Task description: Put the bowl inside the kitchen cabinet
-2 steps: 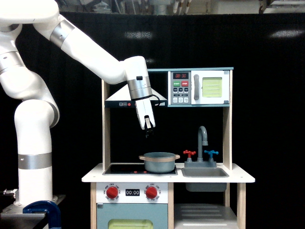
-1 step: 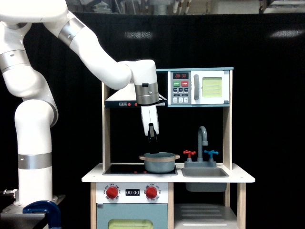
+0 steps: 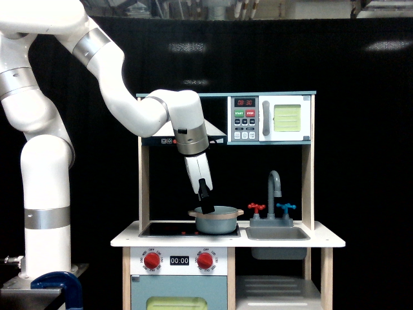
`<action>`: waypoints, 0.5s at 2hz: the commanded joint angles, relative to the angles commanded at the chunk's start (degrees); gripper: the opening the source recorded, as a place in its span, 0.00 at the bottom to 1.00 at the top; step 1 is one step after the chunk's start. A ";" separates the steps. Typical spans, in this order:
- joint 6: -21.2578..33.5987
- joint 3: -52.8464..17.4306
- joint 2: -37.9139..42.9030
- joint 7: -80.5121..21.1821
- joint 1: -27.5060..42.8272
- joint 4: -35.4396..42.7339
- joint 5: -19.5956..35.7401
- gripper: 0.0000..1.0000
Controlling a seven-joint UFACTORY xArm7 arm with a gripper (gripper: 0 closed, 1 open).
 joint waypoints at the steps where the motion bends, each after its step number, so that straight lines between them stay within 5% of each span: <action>1: -0.58 -0.81 2.71 2.24 0.79 -0.27 4.45 1.00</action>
